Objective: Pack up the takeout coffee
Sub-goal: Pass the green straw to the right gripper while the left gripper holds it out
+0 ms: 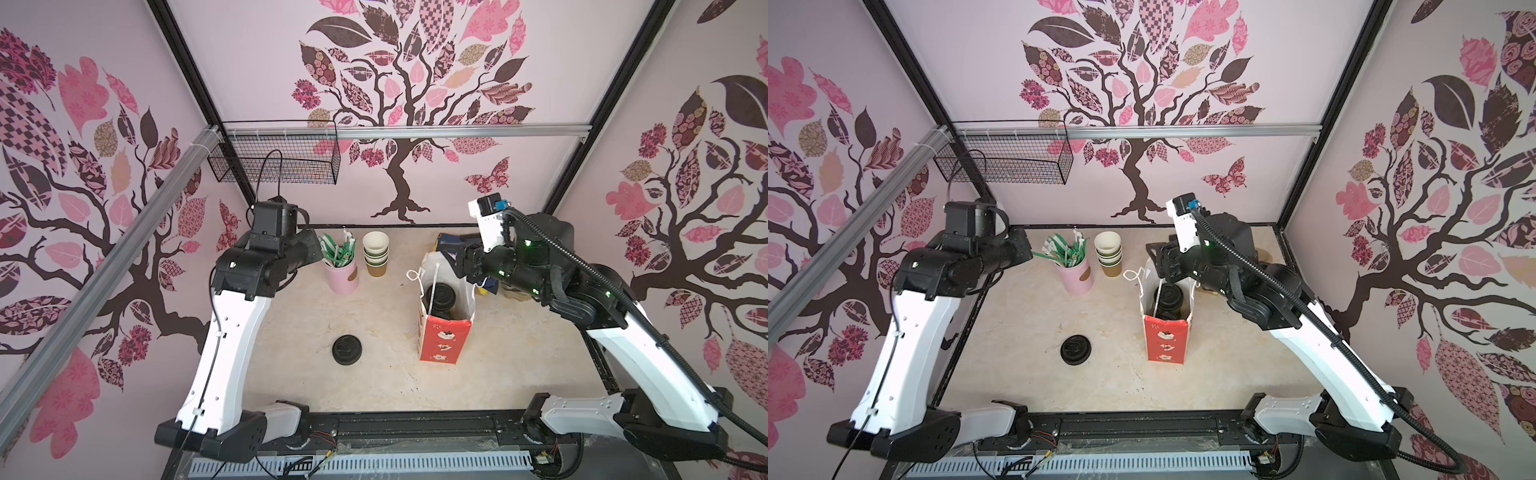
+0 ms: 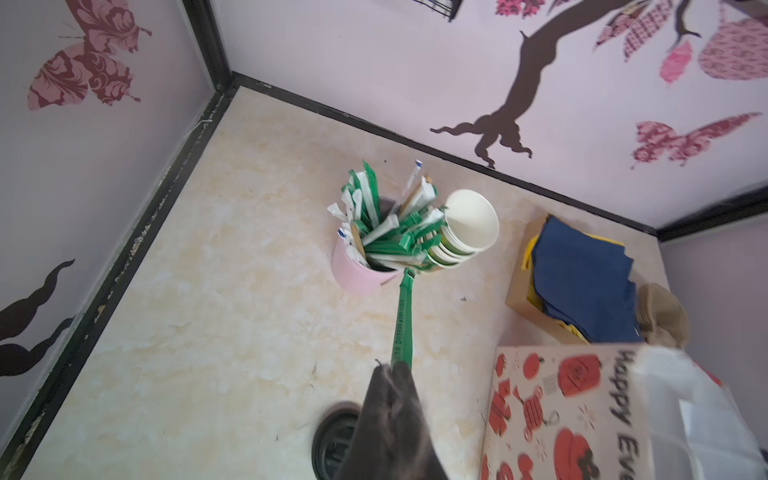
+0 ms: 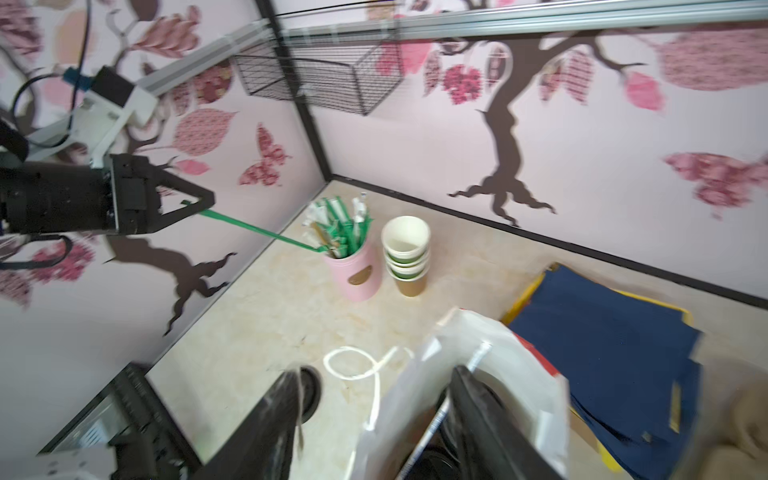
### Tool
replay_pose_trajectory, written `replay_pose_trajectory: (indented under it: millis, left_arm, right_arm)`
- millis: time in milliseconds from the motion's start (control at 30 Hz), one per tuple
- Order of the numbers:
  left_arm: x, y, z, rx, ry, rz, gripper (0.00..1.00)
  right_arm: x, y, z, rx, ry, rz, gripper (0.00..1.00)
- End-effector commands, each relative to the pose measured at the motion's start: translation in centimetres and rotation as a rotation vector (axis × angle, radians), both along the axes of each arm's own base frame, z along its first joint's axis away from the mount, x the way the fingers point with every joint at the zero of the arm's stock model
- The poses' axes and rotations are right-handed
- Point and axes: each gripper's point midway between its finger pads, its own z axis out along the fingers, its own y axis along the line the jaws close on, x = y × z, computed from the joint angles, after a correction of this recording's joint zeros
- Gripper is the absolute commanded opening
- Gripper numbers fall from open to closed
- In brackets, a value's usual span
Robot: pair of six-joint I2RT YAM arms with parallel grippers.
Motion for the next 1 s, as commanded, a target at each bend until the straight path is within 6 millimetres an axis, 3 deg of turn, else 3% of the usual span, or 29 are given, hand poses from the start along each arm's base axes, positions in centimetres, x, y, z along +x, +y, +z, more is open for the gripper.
replay_pose_trajectory:
  millis: [0,133,300,433,600,800,867,967]
  left_arm:
    - [-5.1,-0.8,0.7,-0.043,0.072,-0.089,0.0]
    - [-8.2,-4.7,1.6,-0.203,0.092,-0.302,0.0]
    - [-10.0,-8.4,2.3,-0.359,0.113,-0.493,0.0]
    - [-10.9,-9.5,2.0,-0.418,0.135,-0.559,0.0]
    - [-11.4,-10.3,1.4,-0.452,0.156,-0.602,0.0]
    - [-11.5,-10.8,1.7,-0.48,0.157,-0.631,0.0]
    - [-11.7,-11.0,1.7,-0.492,0.159,-0.642,0.0]
    - [-11.9,-10.9,1.7,-0.49,0.16,-0.643,0.0]
  right_arm:
    - [-2.5,5.5,1.5,0.065,-0.052,0.338,0.61]
    - [-3.1,9.8,1.2,0.125,-0.07,0.535,0.61]
    - [-5.6,14.2,-2.1,0.062,-0.072,0.734,0.64]
    - [-6.4,15.4,-4.8,-0.013,-0.088,0.774,0.64]
    - [-6.9,16.4,-6.8,-0.048,-0.066,0.816,0.61]
    - [-7.0,17.3,-7.9,-0.066,-0.058,0.829,0.43]
    - [-7.1,17.6,-8.0,-0.062,-0.05,0.838,0.33]
    - [-7.3,17.5,-7.5,-0.051,-0.05,0.841,0.09]
